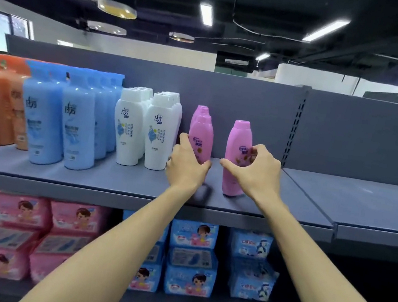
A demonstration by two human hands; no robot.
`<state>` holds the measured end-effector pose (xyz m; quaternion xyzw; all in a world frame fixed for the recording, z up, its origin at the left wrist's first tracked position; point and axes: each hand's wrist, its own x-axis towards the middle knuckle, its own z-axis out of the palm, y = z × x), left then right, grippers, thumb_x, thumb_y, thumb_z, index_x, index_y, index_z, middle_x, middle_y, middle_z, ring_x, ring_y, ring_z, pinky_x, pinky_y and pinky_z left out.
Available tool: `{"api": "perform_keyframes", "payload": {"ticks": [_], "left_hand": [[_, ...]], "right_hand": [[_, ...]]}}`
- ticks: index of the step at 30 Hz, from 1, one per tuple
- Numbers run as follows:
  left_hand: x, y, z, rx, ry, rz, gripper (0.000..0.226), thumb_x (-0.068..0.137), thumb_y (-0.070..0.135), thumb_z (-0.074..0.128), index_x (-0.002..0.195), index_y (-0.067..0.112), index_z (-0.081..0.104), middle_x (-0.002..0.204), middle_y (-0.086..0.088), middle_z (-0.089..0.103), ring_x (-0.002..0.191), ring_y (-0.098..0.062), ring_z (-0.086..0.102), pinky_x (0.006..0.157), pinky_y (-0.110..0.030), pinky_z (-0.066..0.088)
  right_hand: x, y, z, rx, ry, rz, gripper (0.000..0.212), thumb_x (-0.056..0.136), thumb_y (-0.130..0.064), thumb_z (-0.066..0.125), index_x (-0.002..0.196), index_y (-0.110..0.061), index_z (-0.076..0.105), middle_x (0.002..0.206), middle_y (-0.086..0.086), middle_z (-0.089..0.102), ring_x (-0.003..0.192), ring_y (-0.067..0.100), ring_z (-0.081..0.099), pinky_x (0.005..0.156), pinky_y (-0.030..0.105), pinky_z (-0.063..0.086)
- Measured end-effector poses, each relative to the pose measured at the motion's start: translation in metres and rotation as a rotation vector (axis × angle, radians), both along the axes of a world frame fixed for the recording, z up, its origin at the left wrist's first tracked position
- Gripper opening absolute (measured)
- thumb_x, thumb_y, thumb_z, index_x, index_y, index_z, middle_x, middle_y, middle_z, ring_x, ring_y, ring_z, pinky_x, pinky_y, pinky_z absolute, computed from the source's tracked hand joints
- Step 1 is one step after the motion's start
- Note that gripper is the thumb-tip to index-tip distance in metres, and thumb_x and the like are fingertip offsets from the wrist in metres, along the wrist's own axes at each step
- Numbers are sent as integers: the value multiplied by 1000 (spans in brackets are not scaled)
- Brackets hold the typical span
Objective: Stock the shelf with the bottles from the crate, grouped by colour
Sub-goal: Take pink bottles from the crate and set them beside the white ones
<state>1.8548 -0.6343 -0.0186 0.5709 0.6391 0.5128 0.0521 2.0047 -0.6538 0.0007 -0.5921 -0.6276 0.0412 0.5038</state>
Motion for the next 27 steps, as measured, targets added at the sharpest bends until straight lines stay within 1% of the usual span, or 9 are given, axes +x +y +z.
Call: {"api": "perform_keyframes", "payload": {"ticks": [2, 4, 6, 9, 13, 19, 27], "left_hand": [[6, 15, 0, -16, 12, 39, 61, 78, 34, 78, 120, 14, 38, 112, -9, 57, 102, -34, 59, 80, -43, 49], [12, 29, 2, -42, 16, 75, 63, 81, 32, 76, 125, 11, 36, 116, -11, 55, 106, -35, 58, 82, -45, 48], [18, 45, 3, -65, 5, 94, 64, 82, 31, 76, 127, 10, 36, 118, -12, 53, 108, -36, 57, 84, -46, 47], [24, 66, 5, -91, -3, 120, 63, 82, 29, 75, 126, 7, 36, 122, -13, 50, 113, -38, 55, 85, -48, 47], [27, 89, 6, -107, -11, 155, 61, 82, 28, 76, 124, 6, 37, 121, -13, 50, 113, -38, 55, 83, -47, 47], [27, 104, 6, -126, -1, 209, 66, 82, 29, 76, 128, 7, 35, 123, -13, 48, 114, -37, 55, 83, -47, 48], [25, 106, 4, -132, 31, 237, 65, 82, 32, 74, 128, 8, 34, 122, -12, 48, 111, -37, 57, 79, -46, 48]], "right_hand": [[3, 12, -2, -7, 3, 10, 58, 65, -52, 85, 99, -14, 58, 87, -6, 65, 84, 18, 63, 75, 33, 53], [5, 22, -3, -11, 8, 21, 59, 64, -53, 85, 99, -14, 58, 88, -5, 66, 84, 18, 64, 77, 35, 54], [7, 32, -4, -15, 15, 28, 60, 64, -54, 84, 99, -14, 58, 89, -4, 67, 85, 19, 64, 77, 37, 55], [9, 46, -6, -24, 30, 32, 58, 65, -52, 84, 99, -13, 56, 90, -4, 65, 85, 20, 63, 76, 36, 54], [9, 61, -12, -15, 35, 53, 59, 65, -52, 84, 98, -15, 52, 92, -2, 64, 86, 21, 62, 76, 38, 54], [9, 72, -17, -6, 43, 87, 62, 64, -52, 84, 96, -15, 47, 94, -1, 62, 86, 21, 60, 74, 39, 53], [8, 75, -19, -3, 50, 101, 60, 66, -47, 85, 95, -15, 45, 94, -1, 60, 86, 19, 58, 71, 34, 49]]}}
